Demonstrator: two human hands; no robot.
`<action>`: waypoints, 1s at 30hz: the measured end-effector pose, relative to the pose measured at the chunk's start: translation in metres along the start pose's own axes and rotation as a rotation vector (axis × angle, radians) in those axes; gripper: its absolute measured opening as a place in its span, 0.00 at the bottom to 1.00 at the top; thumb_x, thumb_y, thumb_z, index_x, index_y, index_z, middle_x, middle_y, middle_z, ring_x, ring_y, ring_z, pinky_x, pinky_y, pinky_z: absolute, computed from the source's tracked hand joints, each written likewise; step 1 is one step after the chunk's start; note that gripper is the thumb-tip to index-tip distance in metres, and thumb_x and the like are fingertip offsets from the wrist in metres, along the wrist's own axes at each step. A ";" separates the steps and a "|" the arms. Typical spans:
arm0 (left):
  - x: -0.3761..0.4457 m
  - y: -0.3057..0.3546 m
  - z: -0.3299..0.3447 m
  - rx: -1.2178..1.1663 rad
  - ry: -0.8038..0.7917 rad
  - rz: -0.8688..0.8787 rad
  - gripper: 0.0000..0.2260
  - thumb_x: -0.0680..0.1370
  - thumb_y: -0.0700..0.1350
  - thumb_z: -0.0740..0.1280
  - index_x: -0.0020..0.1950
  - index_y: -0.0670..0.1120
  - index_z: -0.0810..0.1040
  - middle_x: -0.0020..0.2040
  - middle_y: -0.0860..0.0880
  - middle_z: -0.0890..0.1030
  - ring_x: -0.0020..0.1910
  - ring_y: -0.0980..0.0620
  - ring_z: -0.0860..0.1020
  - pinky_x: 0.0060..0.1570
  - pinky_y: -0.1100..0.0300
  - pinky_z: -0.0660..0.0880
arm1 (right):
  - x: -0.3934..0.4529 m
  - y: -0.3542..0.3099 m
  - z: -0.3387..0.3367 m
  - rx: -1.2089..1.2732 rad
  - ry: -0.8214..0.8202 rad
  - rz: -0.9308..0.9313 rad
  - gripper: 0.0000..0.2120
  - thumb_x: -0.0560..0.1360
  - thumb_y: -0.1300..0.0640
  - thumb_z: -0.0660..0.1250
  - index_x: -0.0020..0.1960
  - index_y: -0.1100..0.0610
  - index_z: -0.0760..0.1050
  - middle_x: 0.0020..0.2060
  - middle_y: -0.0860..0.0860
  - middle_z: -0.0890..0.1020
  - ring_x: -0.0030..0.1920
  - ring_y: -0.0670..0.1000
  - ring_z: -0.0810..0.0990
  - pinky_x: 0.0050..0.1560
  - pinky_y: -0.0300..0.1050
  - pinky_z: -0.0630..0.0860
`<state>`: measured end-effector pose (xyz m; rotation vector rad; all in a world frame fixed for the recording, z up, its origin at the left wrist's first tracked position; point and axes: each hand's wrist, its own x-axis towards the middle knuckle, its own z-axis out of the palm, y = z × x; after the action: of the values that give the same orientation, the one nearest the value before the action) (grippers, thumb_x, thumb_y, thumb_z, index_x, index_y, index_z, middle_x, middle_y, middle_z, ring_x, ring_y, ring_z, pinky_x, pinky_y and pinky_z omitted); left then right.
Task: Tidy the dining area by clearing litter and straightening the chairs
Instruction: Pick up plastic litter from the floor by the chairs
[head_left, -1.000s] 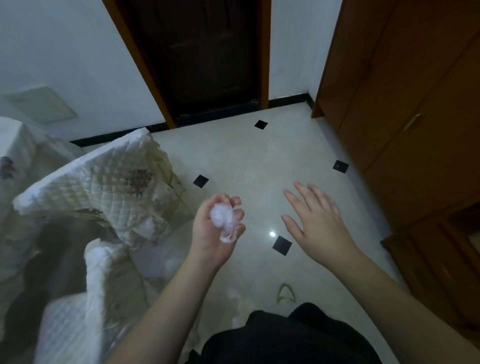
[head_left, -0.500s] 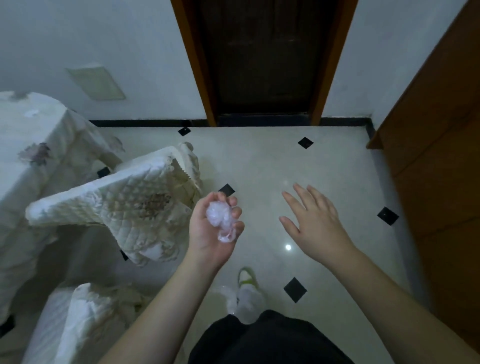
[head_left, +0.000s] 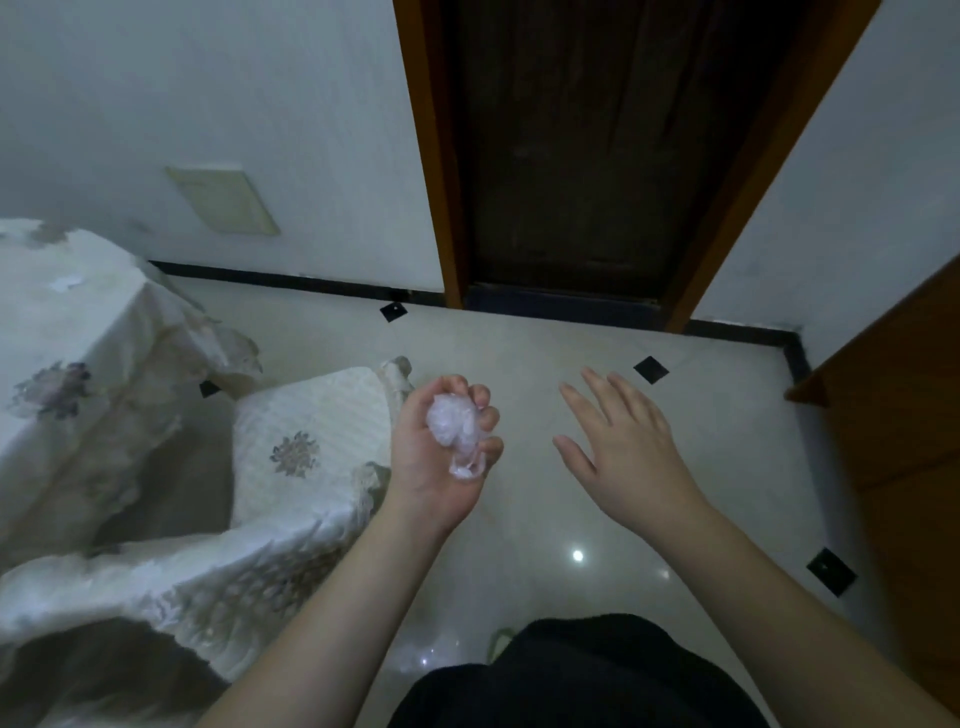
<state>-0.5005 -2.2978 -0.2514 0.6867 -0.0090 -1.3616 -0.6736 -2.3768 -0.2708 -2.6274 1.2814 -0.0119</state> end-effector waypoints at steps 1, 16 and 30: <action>0.015 0.004 0.004 0.008 0.001 0.001 0.09 0.74 0.48 0.61 0.37 0.46 0.75 0.35 0.49 0.74 0.29 0.53 0.71 0.23 0.65 0.66 | 0.015 0.004 -0.002 0.000 -0.003 0.001 0.28 0.80 0.40 0.49 0.78 0.46 0.49 0.78 0.49 0.50 0.77 0.52 0.47 0.74 0.50 0.46; 0.250 0.065 0.081 -0.043 0.061 0.125 0.09 0.76 0.49 0.61 0.39 0.46 0.74 0.37 0.48 0.74 0.30 0.53 0.71 0.26 0.64 0.68 | 0.292 0.095 -0.046 -0.005 -0.014 -0.169 0.28 0.80 0.39 0.48 0.77 0.45 0.48 0.78 0.48 0.49 0.77 0.52 0.46 0.73 0.50 0.46; 0.359 0.178 0.053 -0.123 0.114 0.395 0.10 0.66 0.48 0.74 0.40 0.46 0.76 0.38 0.49 0.77 0.32 0.53 0.75 0.27 0.63 0.73 | 0.508 0.041 -0.056 0.027 -0.075 -0.503 0.28 0.80 0.40 0.48 0.77 0.46 0.50 0.77 0.48 0.50 0.76 0.53 0.46 0.74 0.52 0.46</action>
<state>-0.2772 -2.6344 -0.2638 0.6199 0.0287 -0.9350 -0.3965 -2.8077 -0.2686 -2.8191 0.5666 -0.0106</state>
